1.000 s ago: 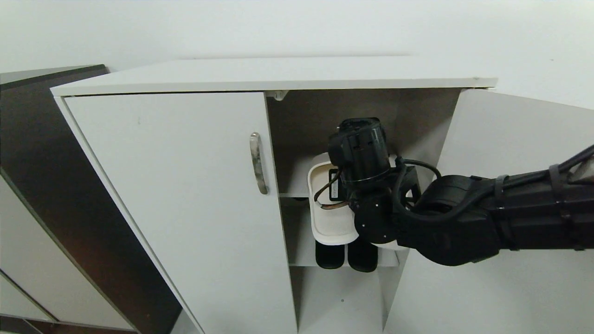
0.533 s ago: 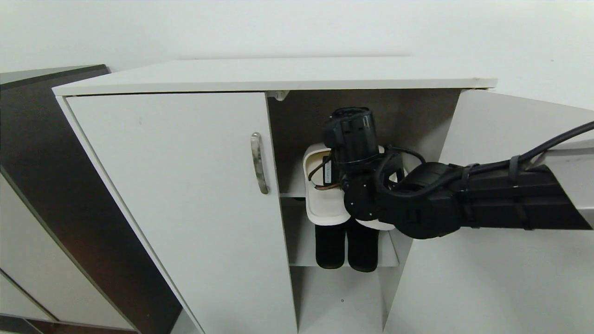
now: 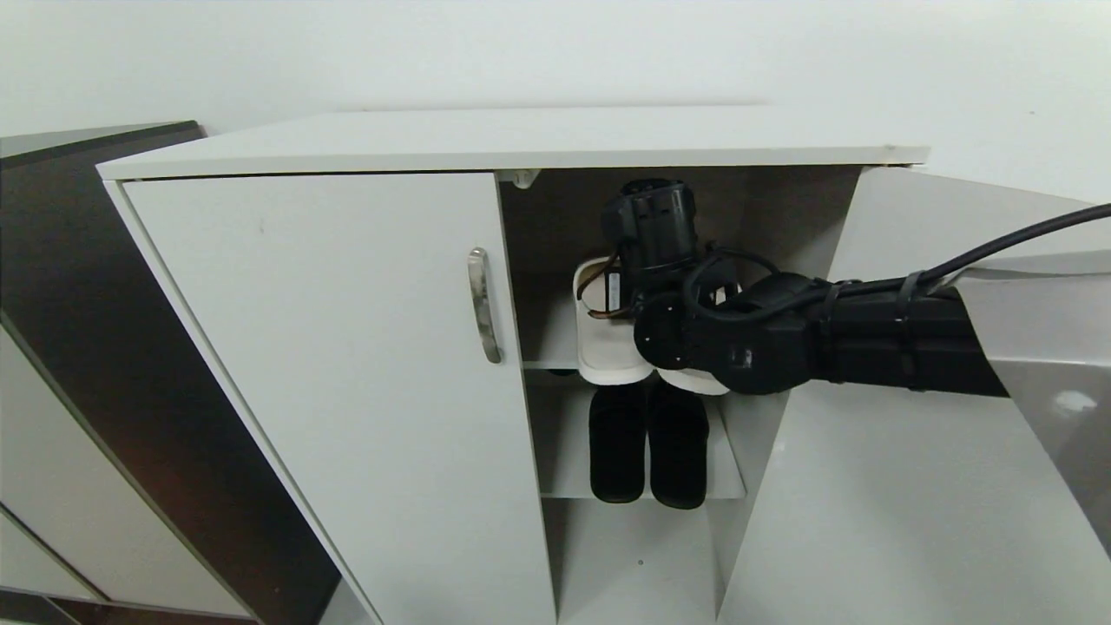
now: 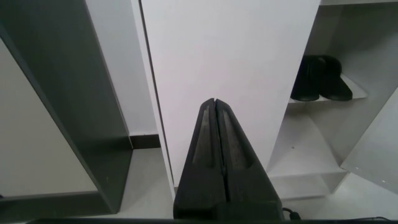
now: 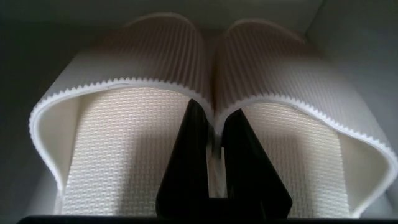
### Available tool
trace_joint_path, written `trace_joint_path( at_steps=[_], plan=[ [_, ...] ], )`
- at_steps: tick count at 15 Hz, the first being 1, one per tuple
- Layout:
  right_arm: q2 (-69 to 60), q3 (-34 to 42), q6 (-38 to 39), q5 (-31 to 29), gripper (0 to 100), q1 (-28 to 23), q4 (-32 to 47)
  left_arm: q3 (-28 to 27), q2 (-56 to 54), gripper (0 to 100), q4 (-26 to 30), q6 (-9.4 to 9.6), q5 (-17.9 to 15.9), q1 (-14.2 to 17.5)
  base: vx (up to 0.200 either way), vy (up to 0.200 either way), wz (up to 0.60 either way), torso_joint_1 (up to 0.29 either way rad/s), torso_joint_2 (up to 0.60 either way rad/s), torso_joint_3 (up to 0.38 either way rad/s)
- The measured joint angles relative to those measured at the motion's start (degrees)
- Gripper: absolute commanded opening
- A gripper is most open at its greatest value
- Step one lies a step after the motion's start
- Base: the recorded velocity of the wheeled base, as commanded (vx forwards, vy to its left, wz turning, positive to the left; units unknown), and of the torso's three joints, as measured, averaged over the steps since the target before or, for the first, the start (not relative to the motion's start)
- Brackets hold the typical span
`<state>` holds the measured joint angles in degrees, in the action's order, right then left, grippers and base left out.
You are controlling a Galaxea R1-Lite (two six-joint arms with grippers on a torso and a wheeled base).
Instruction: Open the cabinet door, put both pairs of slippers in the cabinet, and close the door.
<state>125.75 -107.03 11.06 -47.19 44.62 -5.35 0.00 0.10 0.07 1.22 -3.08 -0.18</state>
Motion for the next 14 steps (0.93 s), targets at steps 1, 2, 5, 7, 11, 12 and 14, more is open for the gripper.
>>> trace_joint_path(
  at_steps=[1, 2, 5, 7, 11, 12, 14],
  plan=[
    [0.63, -1.56, 0.00, 0.04, 0, -0.30, 0.89, 0.00, 0.00, 0, 0.02, 0.01, 0.00, 0.00, 0.000, 0.000, 0.00, 0.000, 0.00, 0.000],
    [1.49, -3.55, 0.00, 0.09, 0, -0.68, 1.74, 0.00, 0.00, 0, 0.02, 0.01, 0.00, 0.00, 0.000, 0.000, 0.00, 0.000, 0.00, 0.000],
    [3.74, -6.94, 0.02, 0.09, 0, -1.76, 3.06, 0.00, 0.00, 0, 0.02, 0.01, 0.02, 0.00, 0.000, 0.000, 0.00, 0.000, 0.00, 0.000],
    [4.77, -7.39, 0.02, 0.12, 0, -1.97, 3.25, 0.00, 0.00, 0, 0.02, 0.01, 0.02, 0.00, 0.000, 0.000, 0.00, 0.000, 0.00, 0.000],
    [5.75, -7.57, 0.05, 0.15, 0, -2.04, 3.25, 0.00, 0.00, 0, 0.02, 0.01, 0.00, -0.02, 0.000, 0.000, 0.00, 0.000, 0.00, 0.000],
    [5.84, -7.57, 0.05, 0.15, 0, -2.06, 3.25, 0.00, 0.00, 0, 0.02, 0.00, 0.00, 0.02, 0.000, 0.000, 0.00, 0.000, 0.00, 0.000],
    [5.95, -7.57, 0.05, 0.17, 0, -2.01, 3.25, 0.00, 0.00, 0, 0.02, 0.00, 0.00, 0.02, 0.000, 0.000, 0.00, 0.000, 0.00, 0.000]
  ],
)
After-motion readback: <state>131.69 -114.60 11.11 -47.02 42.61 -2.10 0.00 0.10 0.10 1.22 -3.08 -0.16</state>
